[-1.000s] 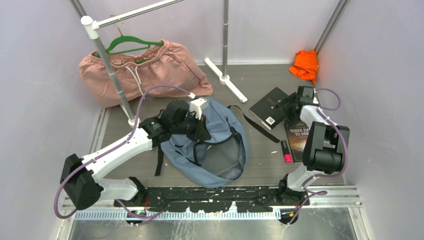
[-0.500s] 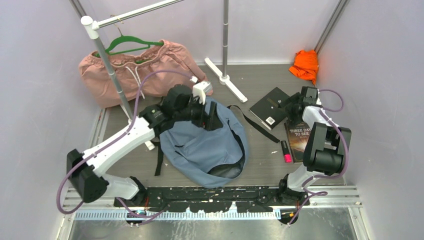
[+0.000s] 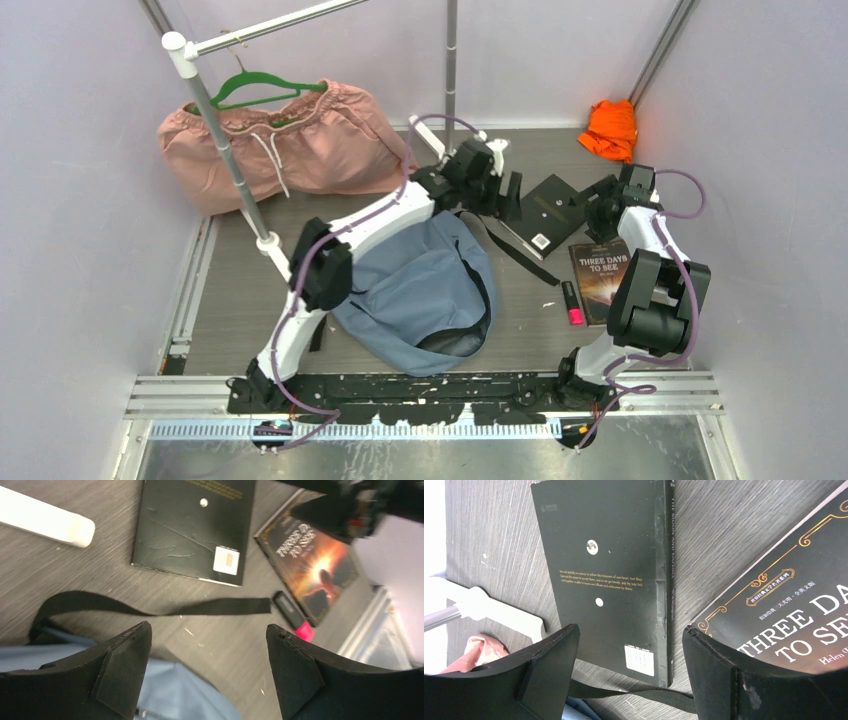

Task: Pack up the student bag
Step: Pick up the book from the center of the board.

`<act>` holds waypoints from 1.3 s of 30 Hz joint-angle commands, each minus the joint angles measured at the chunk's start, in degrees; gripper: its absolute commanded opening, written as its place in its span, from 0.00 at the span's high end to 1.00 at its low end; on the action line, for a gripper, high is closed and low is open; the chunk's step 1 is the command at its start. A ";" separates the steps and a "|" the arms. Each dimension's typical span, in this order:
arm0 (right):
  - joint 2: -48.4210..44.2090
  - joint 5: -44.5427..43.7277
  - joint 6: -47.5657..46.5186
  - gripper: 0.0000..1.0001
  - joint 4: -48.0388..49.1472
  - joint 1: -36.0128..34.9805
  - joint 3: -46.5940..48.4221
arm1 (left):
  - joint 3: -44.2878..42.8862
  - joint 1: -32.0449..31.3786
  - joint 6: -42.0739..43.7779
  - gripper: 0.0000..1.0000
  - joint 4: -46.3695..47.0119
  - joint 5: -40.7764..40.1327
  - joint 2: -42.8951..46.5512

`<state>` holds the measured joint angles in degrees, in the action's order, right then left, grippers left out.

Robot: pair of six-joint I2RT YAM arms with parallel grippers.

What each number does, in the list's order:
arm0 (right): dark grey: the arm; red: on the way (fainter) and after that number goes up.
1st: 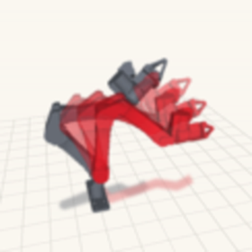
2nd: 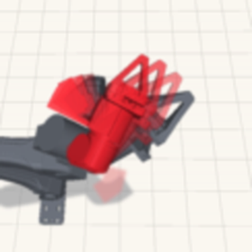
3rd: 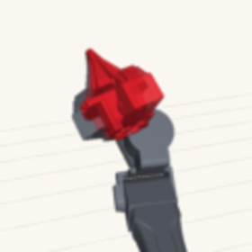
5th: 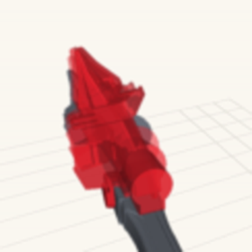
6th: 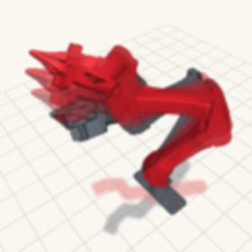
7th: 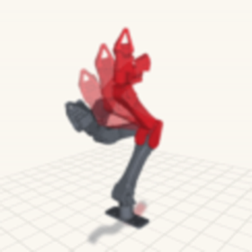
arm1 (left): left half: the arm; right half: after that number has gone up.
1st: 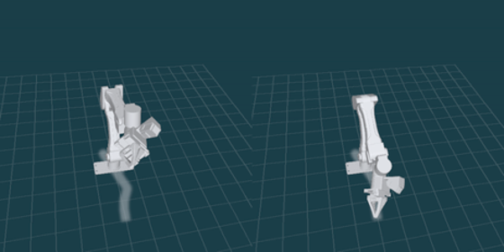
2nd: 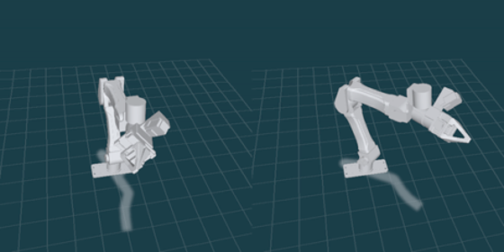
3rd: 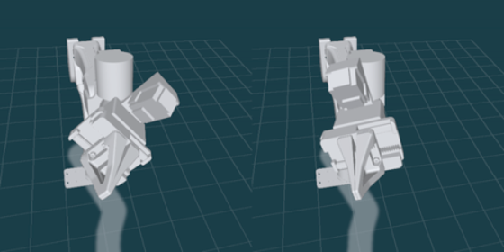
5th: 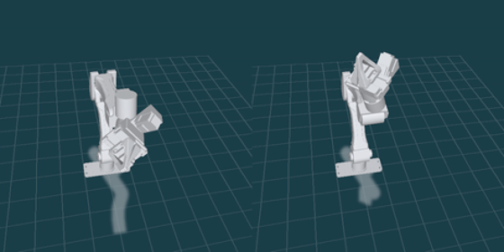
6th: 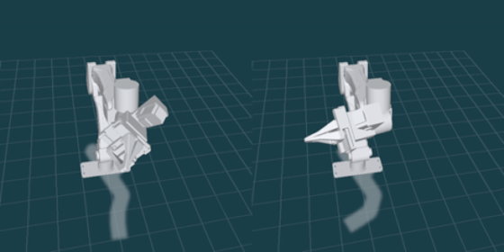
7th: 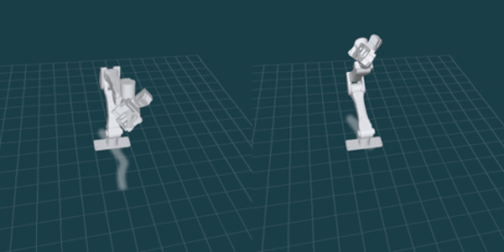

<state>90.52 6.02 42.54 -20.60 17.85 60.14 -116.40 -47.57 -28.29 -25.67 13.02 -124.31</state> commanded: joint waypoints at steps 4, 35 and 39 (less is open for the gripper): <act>2.10 3.20 -1.79 0.18 1.49 1.70 2.65 | -18.04 -2.44 -2.19 0.15 -2.42 -4.57 -14.90; 16.35 6.77 0.25 0.18 10.60 3.78 2.12 | -28.11 -1.75 1.99 0.14 17.22 -10.95 -33.00; 16.43 7.30 0.26 0.18 10.50 3.86 2.38 | -28.70 -1.75 6.56 0.14 20.61 -7.02 -32.58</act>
<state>105.51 12.75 42.46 -10.59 21.50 63.11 -144.09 -49.69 -27.24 -11.16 3.60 -157.60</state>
